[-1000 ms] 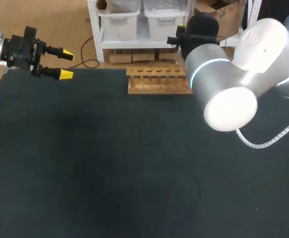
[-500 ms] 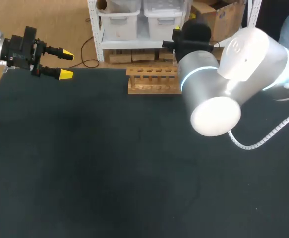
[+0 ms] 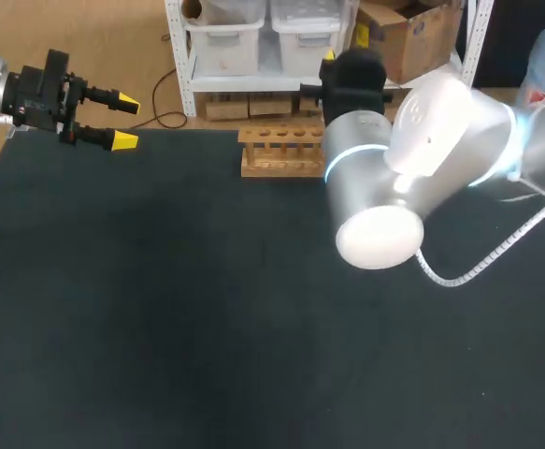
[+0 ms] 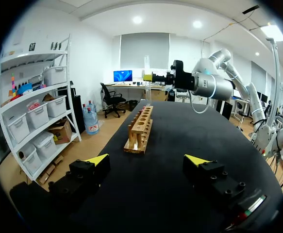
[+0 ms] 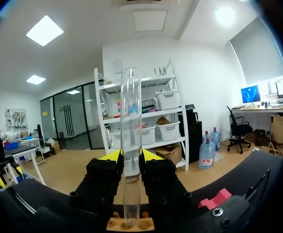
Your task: Grasp the test tube, adjust it, and insert it.
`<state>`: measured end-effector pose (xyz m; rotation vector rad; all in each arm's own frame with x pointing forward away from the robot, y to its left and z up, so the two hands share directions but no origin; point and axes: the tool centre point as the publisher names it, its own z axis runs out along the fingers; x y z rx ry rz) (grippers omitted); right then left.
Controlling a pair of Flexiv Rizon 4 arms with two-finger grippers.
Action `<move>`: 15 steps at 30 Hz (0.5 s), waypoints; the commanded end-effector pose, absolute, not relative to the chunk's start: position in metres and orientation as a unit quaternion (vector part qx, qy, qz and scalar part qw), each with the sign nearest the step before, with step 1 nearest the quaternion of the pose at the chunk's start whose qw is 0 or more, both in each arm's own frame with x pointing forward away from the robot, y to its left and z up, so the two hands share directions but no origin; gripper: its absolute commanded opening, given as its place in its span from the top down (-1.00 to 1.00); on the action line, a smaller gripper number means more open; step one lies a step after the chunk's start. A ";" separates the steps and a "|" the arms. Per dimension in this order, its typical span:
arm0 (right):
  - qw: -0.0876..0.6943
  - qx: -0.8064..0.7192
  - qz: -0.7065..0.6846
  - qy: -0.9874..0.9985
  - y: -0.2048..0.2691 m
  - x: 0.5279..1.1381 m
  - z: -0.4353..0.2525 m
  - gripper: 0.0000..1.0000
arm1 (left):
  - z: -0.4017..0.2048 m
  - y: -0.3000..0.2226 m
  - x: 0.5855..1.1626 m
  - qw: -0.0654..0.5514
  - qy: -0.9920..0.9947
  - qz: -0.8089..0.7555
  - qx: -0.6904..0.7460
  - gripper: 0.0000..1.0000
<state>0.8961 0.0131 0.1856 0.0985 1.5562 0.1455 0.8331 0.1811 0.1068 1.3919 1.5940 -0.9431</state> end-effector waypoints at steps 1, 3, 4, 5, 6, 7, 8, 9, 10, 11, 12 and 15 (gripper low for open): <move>0.742 0.011 0.095 0.663 0.010 0.898 0.178 1.00 | 0.106 0.181 0.830 0.404 0.631 -0.370 0.549 -1.00; 0.742 0.006 0.092 0.664 0.009 0.898 0.176 1.00 | 0.106 0.181 0.830 0.404 0.631 -0.370 0.549 -1.00; 0.740 0.003 0.093 0.666 0.009 0.898 0.175 1.00 | 0.106 0.181 0.830 0.404 0.631 -0.370 0.549 -1.00; 0.739 0.002 0.093 0.667 0.009 0.898 0.173 1.00 | 0.106 0.181 0.830 0.404 0.631 -0.370 0.549 -1.00; 0.739 0.000 0.092 0.668 0.008 0.899 0.172 1.00 | 0.106 0.181 0.830 0.404 0.631 -0.370 0.549 -1.00; 0.738 -0.003 0.091 0.668 0.008 0.899 0.171 1.00 | 0.106 0.181 0.830 0.404 0.631 -0.370 0.549 -1.00; 0.737 -0.005 0.089 0.670 0.007 0.899 0.170 1.00 | 0.106 0.181 0.830 0.404 0.631 -0.370 0.549 -1.00; 0.736 -0.008 0.087 0.671 0.006 0.899 0.169 1.00 | 0.106 0.181 0.830 0.404 0.631 -0.370 0.549 -1.00; 0.736 -0.011 0.085 0.672 0.006 0.899 0.168 1.00 | 0.106 0.181 0.830 0.404 0.631 -0.370 0.549 -1.00; 0.735 -0.015 0.082 0.673 0.005 0.900 0.166 1.00 | 0.106 0.181 0.830 0.404 0.631 -0.370 0.549 -1.00; 0.734 -0.018 0.080 0.674 0.005 0.900 0.165 1.00 | 0.106 0.181 0.830 0.404 0.631 -0.370 0.549 -1.00; 0.731 -0.023 0.078 0.678 0.003 0.900 0.162 1.00 | 0.106 0.181 0.830 0.404 0.631 -0.370 0.549 -1.00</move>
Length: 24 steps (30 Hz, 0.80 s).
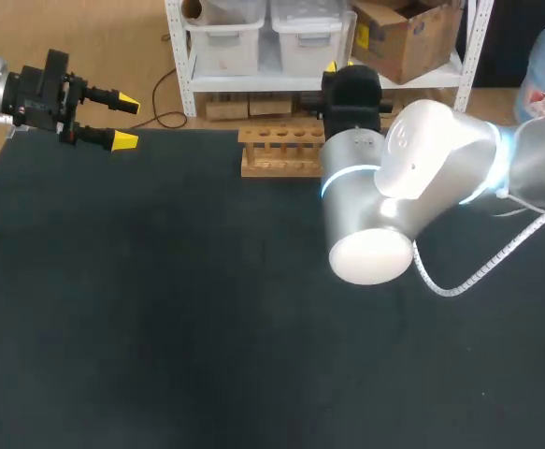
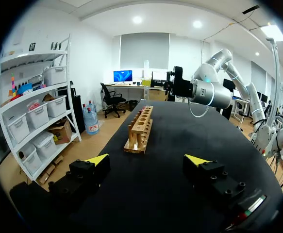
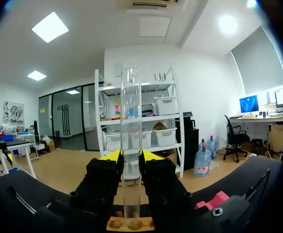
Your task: Grasp the test tube, adjust it, and insert it.
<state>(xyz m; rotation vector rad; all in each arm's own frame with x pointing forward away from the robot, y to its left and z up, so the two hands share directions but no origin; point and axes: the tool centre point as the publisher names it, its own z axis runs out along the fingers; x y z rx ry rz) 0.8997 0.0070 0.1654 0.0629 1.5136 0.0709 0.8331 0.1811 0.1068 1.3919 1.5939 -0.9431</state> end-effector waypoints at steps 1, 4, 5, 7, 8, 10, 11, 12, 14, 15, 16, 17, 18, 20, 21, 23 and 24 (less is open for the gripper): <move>0.730 -0.024 0.077 0.678 0.003 0.900 0.161 1.00 | 0.106 0.181 0.830 0.404 0.631 -0.370 0.549 -1.00; 0.728 -0.029 0.075 0.681 0.002 0.899 0.158 1.00 | 0.106 0.181 0.830 0.404 0.631 -0.370 0.549 -1.00; 0.727 -0.030 0.074 0.682 0.002 0.899 0.156 1.00 | 0.106 0.181 0.830 0.404 0.631 -0.370 0.549 -1.00; 0.726 -0.031 0.075 0.683 0.002 0.899 0.155 1.00 | 0.106 0.181 0.830 0.404 0.631 -0.370 0.549 -1.00; 0.726 -0.032 0.074 0.683 0.002 0.900 0.155 1.00 | 0.106 0.181 0.830 0.404 0.631 -0.370 0.549 -1.00; 0.726 -0.034 0.074 0.683 0.002 0.900 0.154 1.00 | 0.106 0.181 0.830 0.404 0.631 -0.370 0.549 -1.00; 0.725 -0.035 0.074 0.684 0.001 0.900 0.153 1.00 | 0.106 0.181 0.830 0.404 0.631 -0.370 0.549 -1.00; 0.725 -0.036 0.074 0.684 0.001 0.900 0.153 1.00 | 0.106 0.181 0.830 0.404 0.631 -0.370 0.549 -1.00; 0.723 -0.037 0.075 0.685 0.002 0.900 0.150 1.00 | 0.106 0.181 0.830 0.404 0.631 -0.370 0.549 -1.00; 0.722 -0.037 0.075 0.687 0.002 0.901 0.149 1.00 | 0.106 0.181 0.830 0.404 0.631 -0.370 0.549 -1.00; 0.722 -0.037 0.076 0.687 0.002 0.901 0.147 1.00 | 0.106 0.181 0.830 0.404 0.631 -0.370 0.549 -1.00; 0.721 -0.037 0.076 0.687 0.002 0.901 0.145 1.00 | 0.106 0.181 0.830 0.404 0.631 -0.370 0.549 -1.00; 0.721 -0.037 0.076 0.688 0.002 0.901 0.144 1.00 | 0.106 0.181 0.830 0.404 0.631 -0.370 0.549 -1.00; 0.720 -0.036 0.077 0.689 0.003 0.902 0.143 1.00 | 0.106 0.181 0.830 0.404 0.631 -0.370 0.549 -1.00; 0.720 -0.035 0.077 0.689 0.003 0.902 0.142 1.00 | 0.106 0.181 0.830 0.404 0.631 -0.370 0.549 -1.00; 0.719 -0.034 0.077 0.690 0.003 0.902 0.141 1.00 | 0.106 0.181 0.830 0.404 0.631 -0.370 0.549 -1.00; 0.718 -0.034 0.077 0.691 0.003 0.902 0.140 1.00 | 0.106 0.181 0.830 0.404 0.631 -0.370 0.549 -1.00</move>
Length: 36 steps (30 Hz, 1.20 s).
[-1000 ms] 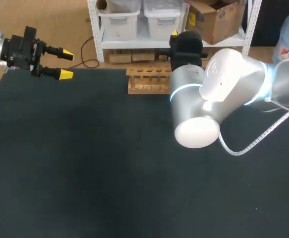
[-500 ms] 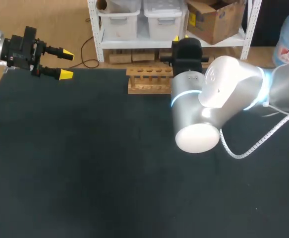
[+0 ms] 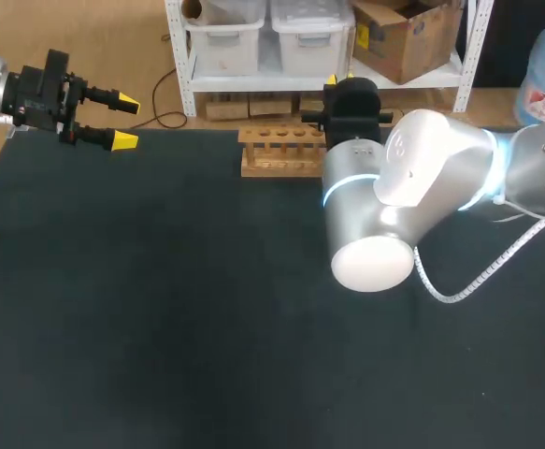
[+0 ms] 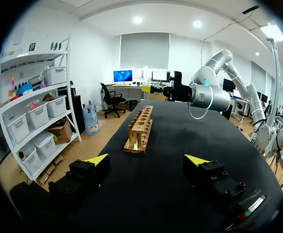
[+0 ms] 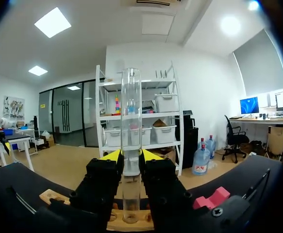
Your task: Grasp the test tube, adjust it, and insert it.
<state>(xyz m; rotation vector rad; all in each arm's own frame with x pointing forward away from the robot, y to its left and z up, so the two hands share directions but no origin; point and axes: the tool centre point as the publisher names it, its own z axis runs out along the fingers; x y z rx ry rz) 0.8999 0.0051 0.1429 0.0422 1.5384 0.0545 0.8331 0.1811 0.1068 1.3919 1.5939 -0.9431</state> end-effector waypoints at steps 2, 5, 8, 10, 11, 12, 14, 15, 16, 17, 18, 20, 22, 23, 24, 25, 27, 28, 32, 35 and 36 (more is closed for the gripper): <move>0.717 -0.034 0.078 0.692 0.004 0.903 0.137 1.00 | 0.106 0.181 0.830 0.404 0.631 -0.370 0.549 -1.00; 0.715 -0.035 0.079 0.694 0.004 0.903 0.133 1.00 | 0.106 0.181 0.830 0.404 0.631 -0.370 0.549 -1.00; 0.713 -0.035 0.082 0.695 0.005 0.904 0.128 1.00 | 0.106 0.181 0.830 0.404 0.631 -0.370 0.549 -1.00; 0.712 -0.035 0.083 0.696 0.006 0.904 0.125 1.00 | 0.106 0.181 0.830 0.404 0.631 -0.370 0.549 -1.00; 0.712 -0.035 0.084 0.697 0.007 0.904 0.123 1.00 | 0.106 0.181 0.830 0.404 0.631 -0.370 0.549 -1.00; 0.711 -0.035 0.084 0.697 0.007 0.904 0.122 1.00 | 0.106 0.181 0.830 0.404 0.631 -0.370 0.549 -1.00; 0.711 -0.035 0.084 0.698 0.007 0.904 0.118 1.00 | 0.106 0.181 0.830 0.404 0.631 -0.370 0.549 -1.00; 0.710 -0.034 0.084 0.699 0.008 0.904 0.116 1.00 | 0.106 0.181 0.830 0.404 0.631 -0.370 0.549 -1.00; 0.709 -0.034 0.083 0.699 0.008 0.904 0.114 1.00 | 0.106 0.181 0.830 0.404 0.631 -0.370 0.549 -1.00; 0.709 -0.032 0.083 0.700 0.007 0.904 0.112 1.00 | 0.106 0.181 0.830 0.404 0.631 -0.370 0.549 -1.00; 0.708 -0.032 0.083 0.701 0.007 0.904 0.110 1.00 | 0.106 0.181 0.830 0.404 0.631 -0.370 0.549 -1.00; 0.707 -0.031 0.083 0.702 0.006 0.904 0.106 1.00 | 0.106 0.181 0.830 0.404 0.631 -0.370 0.549 -1.00; 0.706 -0.031 0.082 0.703 0.006 0.905 0.103 1.00 | 0.106 0.181 0.830 0.404 0.631 -0.370 0.549 -1.00; 0.706 -0.030 0.081 0.703 0.006 0.905 0.102 1.00 | 0.106 0.181 0.830 0.404 0.631 -0.370 0.549 -1.00; 0.705 -0.029 0.080 0.704 0.005 0.905 0.101 1.00 | 0.106 0.181 0.830 0.404 0.631 -0.370 0.549 -1.00; 0.705 -0.028 0.079 0.705 0.005 0.906 0.100 1.00 | 0.106 0.181 0.830 0.404 0.631 -0.370 0.549 -1.00; 0.704 -0.026 0.078 0.706 0.004 0.906 0.097 1.00 | 0.106 0.181 0.830 0.404 0.631 -0.370 0.549 -1.00; 0.703 -0.026 0.078 0.706 0.004 0.906 0.097 1.00 | 0.106 0.181 0.830 0.404 0.631 -0.370 0.549 -1.00; 0.702 -0.024 0.078 0.707 0.004 0.906 0.095 1.00 | 0.106 0.181 0.830 0.404 0.631 -0.370 0.549 -1.00; 0.703 -0.022 0.078 0.706 0.004 0.906 0.095 1.00 | 0.106 0.181 0.830 0.404 0.631 -0.370 0.549 -1.00; 0.703 -0.021 0.078 0.706 0.003 0.905 0.094 1.00 | 0.106 0.181 0.830 0.404 0.631 -0.370 0.549 -1.00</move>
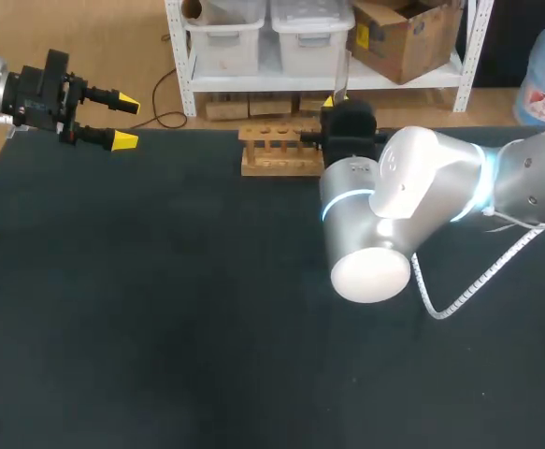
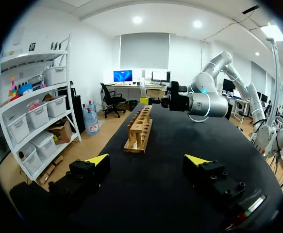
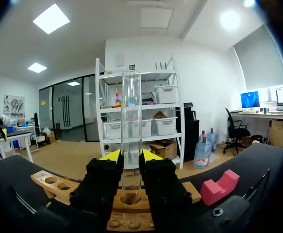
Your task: Grasp the test tube, adjust it, and insert it.
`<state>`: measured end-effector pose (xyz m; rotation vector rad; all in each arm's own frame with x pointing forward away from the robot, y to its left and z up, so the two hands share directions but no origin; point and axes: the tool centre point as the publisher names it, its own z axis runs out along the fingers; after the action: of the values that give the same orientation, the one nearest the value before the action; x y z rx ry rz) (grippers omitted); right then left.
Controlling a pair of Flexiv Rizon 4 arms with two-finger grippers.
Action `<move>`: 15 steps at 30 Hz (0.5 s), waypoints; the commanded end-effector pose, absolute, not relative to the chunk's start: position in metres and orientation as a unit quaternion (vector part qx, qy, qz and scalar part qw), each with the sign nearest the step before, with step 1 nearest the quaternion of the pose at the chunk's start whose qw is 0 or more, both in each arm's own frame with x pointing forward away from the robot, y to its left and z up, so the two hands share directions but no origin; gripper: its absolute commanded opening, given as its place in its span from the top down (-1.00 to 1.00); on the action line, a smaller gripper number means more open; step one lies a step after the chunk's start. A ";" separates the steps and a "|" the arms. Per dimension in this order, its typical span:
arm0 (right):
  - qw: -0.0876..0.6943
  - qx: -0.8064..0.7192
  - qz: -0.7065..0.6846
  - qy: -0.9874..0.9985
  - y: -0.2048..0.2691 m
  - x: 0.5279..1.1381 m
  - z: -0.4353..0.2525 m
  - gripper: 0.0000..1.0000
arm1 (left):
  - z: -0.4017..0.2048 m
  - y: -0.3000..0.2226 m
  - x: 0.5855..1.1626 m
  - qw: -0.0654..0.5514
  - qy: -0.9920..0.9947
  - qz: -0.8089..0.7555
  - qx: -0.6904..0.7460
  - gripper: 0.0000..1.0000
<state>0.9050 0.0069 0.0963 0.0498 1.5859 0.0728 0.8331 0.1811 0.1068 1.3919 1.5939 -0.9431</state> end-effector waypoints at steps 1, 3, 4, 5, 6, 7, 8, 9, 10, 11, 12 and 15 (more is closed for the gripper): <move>0.703 -0.020 0.079 0.706 0.003 0.905 0.094 1.00 | 0.106 0.181 0.830 0.404 0.631 -0.370 0.549 -1.00; 0.704 -0.020 0.079 0.706 0.003 0.904 0.094 1.00 | 0.106 0.181 0.830 0.404 0.631 -0.370 0.549 -1.00; 0.704 -0.018 0.080 0.705 0.002 0.904 0.094 1.00 | 0.106 0.181 0.830 0.404 0.631 -0.370 0.549 -1.00; 0.704 -0.017 0.080 0.705 0.002 0.903 0.094 1.00 | 0.106 0.181 0.830 0.404 0.631 -0.370 0.549 -1.00; 0.704 -0.016 0.080 0.706 0.002 0.903 0.093 1.00 | 0.106 0.181 0.830 0.404 0.631 -0.370 0.549 -1.00; 0.704 -0.015 0.081 0.706 0.002 0.902 0.093 1.00 | 0.106 0.181 0.830 0.404 0.631 -0.370 0.549 -1.00; 0.704 -0.014 0.082 0.706 0.002 0.902 0.092 1.00 | 0.106 0.181 0.830 0.404 0.631 -0.370 0.549 -1.00; 0.703 -0.014 0.082 0.706 0.002 0.901 0.092 1.00 | 0.106 0.181 0.830 0.404 0.631 -0.370 0.549 -1.00; 0.703 -0.013 0.083 0.706 0.003 0.901 0.092 1.00 | 0.106 0.181 0.830 0.404 0.631 -0.370 0.549 -1.00; 0.703 -0.012 0.083 0.706 0.003 0.900 0.091 1.00 | 0.106 0.181 0.830 0.404 0.631 -0.370 0.549 -1.00; 0.703 -0.011 0.083 0.707 0.003 0.900 0.091 1.00 | 0.106 0.181 0.830 0.404 0.631 -0.370 0.549 -1.00; 0.702 -0.009 0.084 0.707 0.002 0.899 0.090 1.00 | 0.106 0.181 0.830 0.404 0.631 -0.370 0.549 -1.00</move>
<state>0.9007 0.0062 0.0910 0.0722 1.5885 0.0915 0.8331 0.1811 0.1068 1.3919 1.5939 -0.9430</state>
